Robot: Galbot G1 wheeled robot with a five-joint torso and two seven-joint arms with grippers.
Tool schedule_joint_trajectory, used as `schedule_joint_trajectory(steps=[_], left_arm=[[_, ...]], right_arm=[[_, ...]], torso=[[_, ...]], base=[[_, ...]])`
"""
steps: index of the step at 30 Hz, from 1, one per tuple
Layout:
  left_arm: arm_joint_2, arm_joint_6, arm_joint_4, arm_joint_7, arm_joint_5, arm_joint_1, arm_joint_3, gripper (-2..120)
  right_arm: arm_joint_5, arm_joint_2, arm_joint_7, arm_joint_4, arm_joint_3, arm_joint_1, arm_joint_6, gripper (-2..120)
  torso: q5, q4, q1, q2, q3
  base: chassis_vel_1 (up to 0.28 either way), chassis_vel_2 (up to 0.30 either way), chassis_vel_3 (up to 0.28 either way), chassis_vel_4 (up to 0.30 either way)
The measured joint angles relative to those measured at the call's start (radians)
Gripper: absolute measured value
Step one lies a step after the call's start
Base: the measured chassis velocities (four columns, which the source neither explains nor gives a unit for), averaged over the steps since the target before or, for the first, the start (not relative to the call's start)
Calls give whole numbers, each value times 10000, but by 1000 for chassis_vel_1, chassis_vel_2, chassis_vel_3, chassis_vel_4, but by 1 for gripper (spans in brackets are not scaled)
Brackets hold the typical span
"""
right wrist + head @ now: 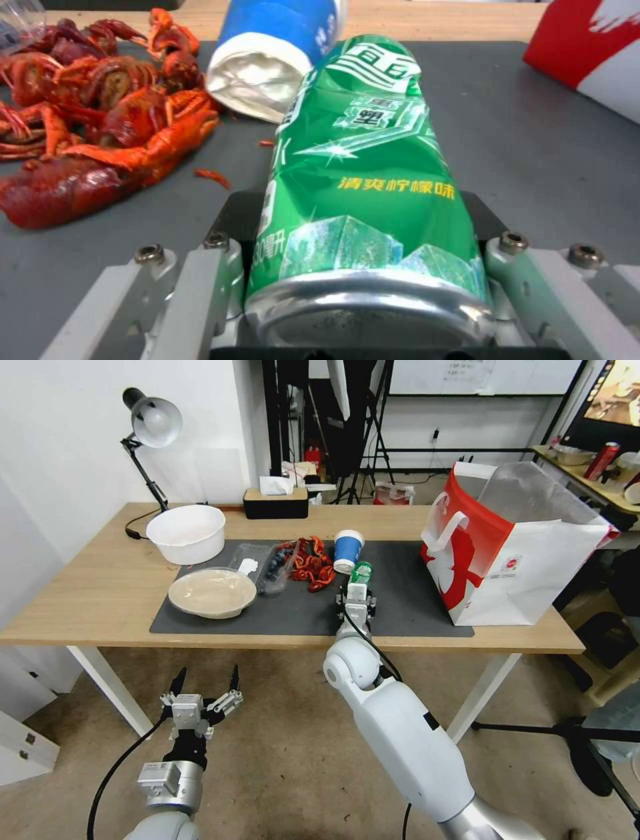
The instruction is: Pick up the trash from the table and place it into the takeout bag.
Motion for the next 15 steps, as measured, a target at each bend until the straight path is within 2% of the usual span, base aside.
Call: schedule_joint_trajectory(steps=[8, 10, 11, 12, 15], left_arm=[[-3, 0, 0, 0, 10, -12, 37, 100], [-2, 0, 1, 0, 15, -16, 39, 100], [-2, 0, 1, 0, 15, -16, 39, 100], [-5, 0, 3, 0, 36, -11, 45, 100], [-13, 0, 3, -1, 67, -5, 76, 100]], right_arm=[[107, -398, -93, 1058, 123, -429, -57, 44], [284, -907, -727, 2141, 197, -820, 489, 44], [284, -907, -727, 2141, 197, -820, 489, 44], [555, -1290, -1383, 3051, 327, -1048, 1076, 44], [631, -1603, -2012, 3743, 644, -1146, 1574, 44]], torso=[[1, -1, 0, 0, 2], [1, -2, 0, 0, 2], [1, -2, 0, 0, 2], [1, -1, 0, 0, 1], [1, -1, 0, 1, 1]], base=[[0, 0, 0, 0], [0, 0, 0, 0], [0, 0, 0, 0], [0, 0, 0, 0], [0, 0, 0, 0]])
